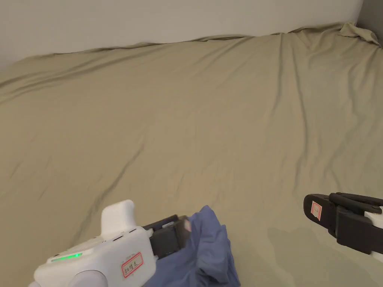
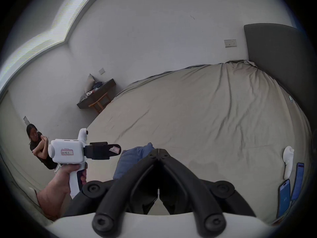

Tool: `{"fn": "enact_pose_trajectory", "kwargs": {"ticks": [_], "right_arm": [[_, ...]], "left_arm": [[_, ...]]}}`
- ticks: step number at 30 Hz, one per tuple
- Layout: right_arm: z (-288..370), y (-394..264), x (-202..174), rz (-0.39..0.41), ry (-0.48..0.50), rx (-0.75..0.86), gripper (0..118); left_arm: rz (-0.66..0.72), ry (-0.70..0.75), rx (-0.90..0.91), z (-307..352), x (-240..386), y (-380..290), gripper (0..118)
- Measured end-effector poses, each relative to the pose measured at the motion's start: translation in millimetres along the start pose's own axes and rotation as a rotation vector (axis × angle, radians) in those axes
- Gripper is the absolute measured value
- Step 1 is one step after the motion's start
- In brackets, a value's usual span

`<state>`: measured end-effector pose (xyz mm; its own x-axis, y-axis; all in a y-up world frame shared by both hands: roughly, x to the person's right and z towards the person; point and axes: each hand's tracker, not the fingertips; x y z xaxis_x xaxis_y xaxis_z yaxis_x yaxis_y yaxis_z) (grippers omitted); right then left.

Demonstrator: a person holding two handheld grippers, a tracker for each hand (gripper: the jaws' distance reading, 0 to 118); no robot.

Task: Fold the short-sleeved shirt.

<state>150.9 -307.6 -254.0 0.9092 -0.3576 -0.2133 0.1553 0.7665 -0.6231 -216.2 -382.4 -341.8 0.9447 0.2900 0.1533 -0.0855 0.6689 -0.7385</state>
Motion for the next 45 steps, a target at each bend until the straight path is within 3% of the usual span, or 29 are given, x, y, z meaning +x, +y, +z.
{"fn": "enact_pose_trajectory", "kwargs": {"ticks": [1, 2, 3, 6, 9, 12, 16, 19, 24, 28, 31, 36, 40, 41, 42, 45], "right_arm": [[0, 0, 0, -0.002, -0.001, -0.002, 2], [-1, 0, 1, -0.006, -0.005, -0.003, 2], [-2, -1, 1, -0.009, -0.009, -0.006, 2], [-1, -1, 1, -0.011, -0.022, -0.007, 2], [2, 0, 0, -0.009, -0.037, -0.01, 2], [8, 3, -1, 0.004, -0.053, -0.008, 2], [16, 7, -2, 0.015, -0.054, 0.006, 2], [20, 9, -4, 0.018, -0.026, 0.03, 2], [4, 14, 2, -0.049, 0.179, 0.079, 2], [-42, 11, 15, -0.2, 0.34, 0.015, 2], [-99, -7, 18, -0.19, 0.416, -0.158, 2], [-193, -59, 33, -0.221, 0.325, -0.476, 2], [-234, -94, 61, -0.229, 0.125, -0.625, 2], [-235, -101, 71, -0.29, 0.159, -0.582, 2], [-233, -101, 82, -0.383, 0.262, -0.536, 2], [-231, -106, 96, -0.434, 0.274, -0.558, 2]], "left_arm": [[-0.075, 0.063, 0.002, -5, 5, -1, 8], [-0.143, 0.094, -0.018, -15, 11, -5, 2], [-0.151, 0.084, -0.065, -26, 15, -9, 2], [-0.119, -0.138, -0.151, -62, 39, -27, 2], [-0.31, -0.029, -0.244, -113, 82, -58, 2], [-0.287, -0.095, -0.266, -135, 108, -71, 2], [-0.378, -0.048, -0.262, -146, 137, -79, 2], [-0.304, -0.066, -0.269, -139, 131, -74, 2], [-0.116, -0.386, -0.289, -72, 92, -56, 2], [0.029, -0.262, -0.195, -15, 2, -38, 2], [0.158, -0.189, -0.152, 4, -66, -28, 2], [0.29, -0.177, -0.13, 13, -118, -27, 2], [0.3, -0.204, -0.136, 3, -118, -30, 2], [0.298, -0.219, -0.147, -3, -115, -32, 2], [0.3, -0.229, -0.155, -9, -112, -34, 2], [0.298, -0.244, -0.192, -27, -106, -36, 2]]}}
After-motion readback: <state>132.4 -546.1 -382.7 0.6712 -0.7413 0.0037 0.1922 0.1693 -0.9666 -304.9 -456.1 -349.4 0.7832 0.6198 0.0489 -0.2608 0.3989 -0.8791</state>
